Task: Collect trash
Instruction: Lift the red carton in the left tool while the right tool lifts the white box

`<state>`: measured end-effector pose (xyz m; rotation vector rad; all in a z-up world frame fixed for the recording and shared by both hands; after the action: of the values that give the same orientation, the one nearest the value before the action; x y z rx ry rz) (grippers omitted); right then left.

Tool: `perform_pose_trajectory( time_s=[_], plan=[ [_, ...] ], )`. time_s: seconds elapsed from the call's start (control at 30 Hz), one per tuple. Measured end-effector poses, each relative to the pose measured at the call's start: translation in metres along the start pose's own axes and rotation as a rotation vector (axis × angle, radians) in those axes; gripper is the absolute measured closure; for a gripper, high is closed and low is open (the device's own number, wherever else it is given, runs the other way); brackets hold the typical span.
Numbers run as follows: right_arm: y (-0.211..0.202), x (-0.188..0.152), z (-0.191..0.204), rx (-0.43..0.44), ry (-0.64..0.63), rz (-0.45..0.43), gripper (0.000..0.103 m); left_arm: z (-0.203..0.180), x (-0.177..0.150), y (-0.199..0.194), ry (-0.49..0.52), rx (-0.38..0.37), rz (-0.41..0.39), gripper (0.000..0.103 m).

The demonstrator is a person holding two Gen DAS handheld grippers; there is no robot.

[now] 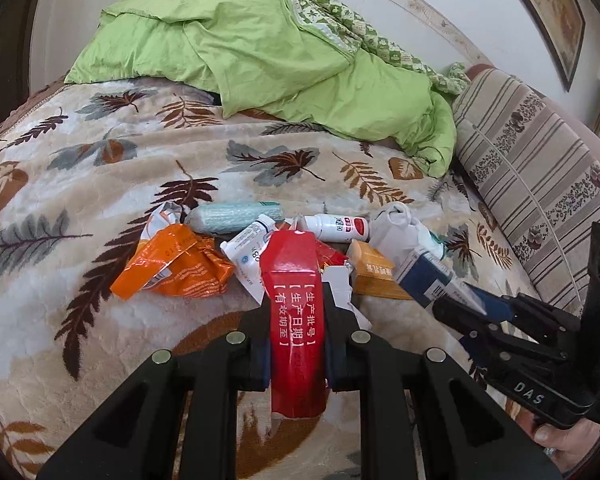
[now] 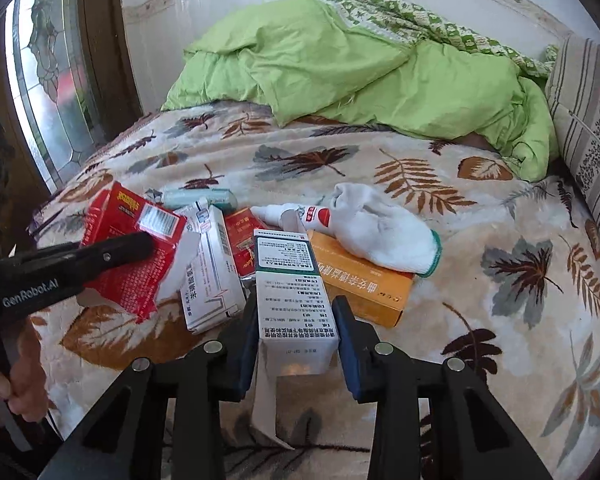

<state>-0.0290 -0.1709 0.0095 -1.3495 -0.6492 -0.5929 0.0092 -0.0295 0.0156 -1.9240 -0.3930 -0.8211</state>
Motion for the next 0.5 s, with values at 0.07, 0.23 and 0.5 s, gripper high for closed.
perform_pose_trajectory(
  time_s=[0.07, 0.23, 0.5],
  plan=[
    [-0.014, 0.001, -0.007, -0.013, 0.03, -0.038, 0.065, -0.007, -0.002, 0.0, 0.018, 0.001, -0.008, 0.086],
    [-0.041, -0.011, -0.023, -0.037, 0.095, -0.08, 0.065, -0.025, -0.006, -0.006, 0.093, 0.033, -0.047, 0.086],
    [-0.07, -0.024, -0.022, -0.033, 0.122, -0.125, 0.065, -0.038, -0.019, -0.013, 0.119, 0.035, -0.066, 0.085]
  ],
)
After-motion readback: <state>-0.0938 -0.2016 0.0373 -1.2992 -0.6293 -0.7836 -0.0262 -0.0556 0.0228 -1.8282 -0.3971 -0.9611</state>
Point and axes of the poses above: each gripper's, at about its wrist camera, not at the fingertips, and y roughly the way its jaws point, z to its left, x to its top, the point moved 8 cm from there along y, roughly the way its jaws point
